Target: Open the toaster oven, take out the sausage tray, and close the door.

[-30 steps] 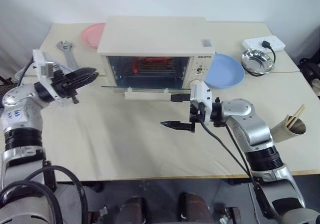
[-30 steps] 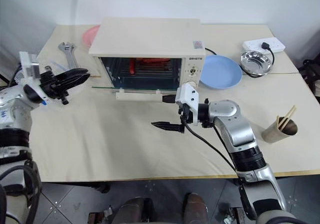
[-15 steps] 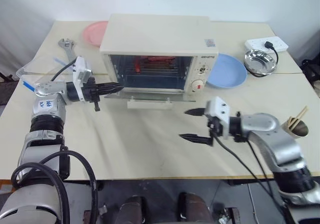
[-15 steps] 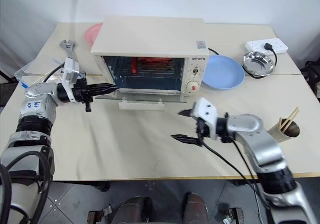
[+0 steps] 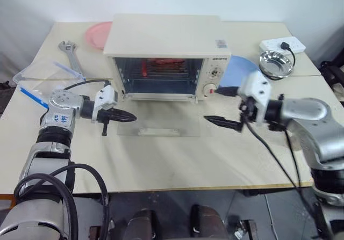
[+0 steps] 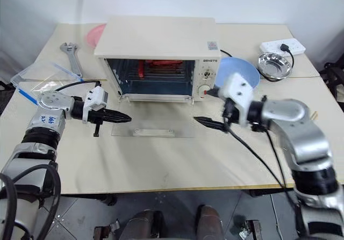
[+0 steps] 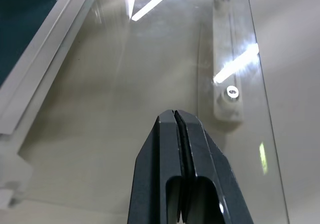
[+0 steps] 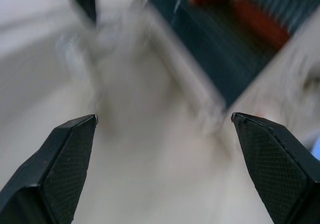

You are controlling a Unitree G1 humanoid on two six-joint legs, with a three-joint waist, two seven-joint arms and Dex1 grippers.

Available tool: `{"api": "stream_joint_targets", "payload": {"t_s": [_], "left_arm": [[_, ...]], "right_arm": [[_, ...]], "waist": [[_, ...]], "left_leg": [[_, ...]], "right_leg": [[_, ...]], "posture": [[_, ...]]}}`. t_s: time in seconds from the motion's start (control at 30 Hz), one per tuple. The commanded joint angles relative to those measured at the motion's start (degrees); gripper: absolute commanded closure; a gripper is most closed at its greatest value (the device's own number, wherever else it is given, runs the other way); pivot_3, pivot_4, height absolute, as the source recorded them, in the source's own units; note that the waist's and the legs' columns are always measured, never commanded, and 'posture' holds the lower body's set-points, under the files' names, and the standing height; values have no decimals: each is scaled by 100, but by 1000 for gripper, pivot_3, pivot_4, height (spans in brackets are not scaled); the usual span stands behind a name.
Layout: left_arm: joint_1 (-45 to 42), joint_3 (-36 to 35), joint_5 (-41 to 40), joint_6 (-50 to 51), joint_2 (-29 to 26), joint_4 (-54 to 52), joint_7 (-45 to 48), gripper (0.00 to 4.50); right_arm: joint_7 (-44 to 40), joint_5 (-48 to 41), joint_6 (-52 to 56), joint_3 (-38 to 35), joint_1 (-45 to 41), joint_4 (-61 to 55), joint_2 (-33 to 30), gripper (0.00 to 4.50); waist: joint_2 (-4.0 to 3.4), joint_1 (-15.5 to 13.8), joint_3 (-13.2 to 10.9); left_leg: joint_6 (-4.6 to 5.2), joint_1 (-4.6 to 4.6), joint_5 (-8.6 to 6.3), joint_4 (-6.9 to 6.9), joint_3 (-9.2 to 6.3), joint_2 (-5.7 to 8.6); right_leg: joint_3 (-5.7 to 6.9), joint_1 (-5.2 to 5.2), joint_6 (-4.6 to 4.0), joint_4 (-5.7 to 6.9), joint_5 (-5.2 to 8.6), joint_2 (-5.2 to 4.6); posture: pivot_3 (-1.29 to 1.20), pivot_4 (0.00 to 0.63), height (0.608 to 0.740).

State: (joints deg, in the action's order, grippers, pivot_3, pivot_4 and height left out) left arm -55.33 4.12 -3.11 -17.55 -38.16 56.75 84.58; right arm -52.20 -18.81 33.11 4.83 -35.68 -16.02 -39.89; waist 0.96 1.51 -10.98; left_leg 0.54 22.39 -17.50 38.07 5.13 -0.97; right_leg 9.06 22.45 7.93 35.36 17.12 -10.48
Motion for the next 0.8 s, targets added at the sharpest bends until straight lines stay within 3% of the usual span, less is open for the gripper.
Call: {"api": "stream_joint_targets", "payload": {"t_s": [0.03,0.23,0.33,0.57,0.77,0.8], "left_arm": [[174,-3,124,-364,-41,-24,-258,4485],[567,-709,-513,-317,169,-578,-1105,4485],[1199,-1206,-1122,203,316,-1404,-1479,3971],[2992,-2158,-2502,1353,1113,-4292,-2887,1860],[3931,-2445,-3004,2100,1513,-5770,-3998,29],[4037,-2491,-3063,2173,1563,-5929,-4136,8]], "right_arm": [[344,589,-273,610,-472,304,413,0],[1144,1754,-899,1404,-1283,1477,1273,0],[1927,2865,-1212,1939,-1792,2466,1528,0],[3052,3834,-2020,2184,-2579,4323,2335,0],[3882,4656,-2333,2516,-3260,5743,2750,0],[3908,4763,-2431,2597,-3322,5917,2806,0]], "waist": [[0,5,0],[0,25,0],[0,52,0],[0,176,0],[0,184,0],[0,170,0]], "left_leg": [[1,2,0,1,0,1],[1,3,0,10,1,2],[1,8,0,10,-2,1],[0,11,0,7,-19,1],[-7,3,4,7,-63,-2],[-8,3,5,8,-63,-2]], "right_leg": [[1,1,0,1,0,-2],[-1,8,0,18,0,-5],[1,15,0,22,0,-7],[3,14,0,29,0,-9],[-2,10,0,32,0,-8],[-3,10,0,32,0,-8]], "posture": [[0,150,740],[0,150,740],[0,150,740],[0,150,740],[0,150,740],[0,150,740]]}}
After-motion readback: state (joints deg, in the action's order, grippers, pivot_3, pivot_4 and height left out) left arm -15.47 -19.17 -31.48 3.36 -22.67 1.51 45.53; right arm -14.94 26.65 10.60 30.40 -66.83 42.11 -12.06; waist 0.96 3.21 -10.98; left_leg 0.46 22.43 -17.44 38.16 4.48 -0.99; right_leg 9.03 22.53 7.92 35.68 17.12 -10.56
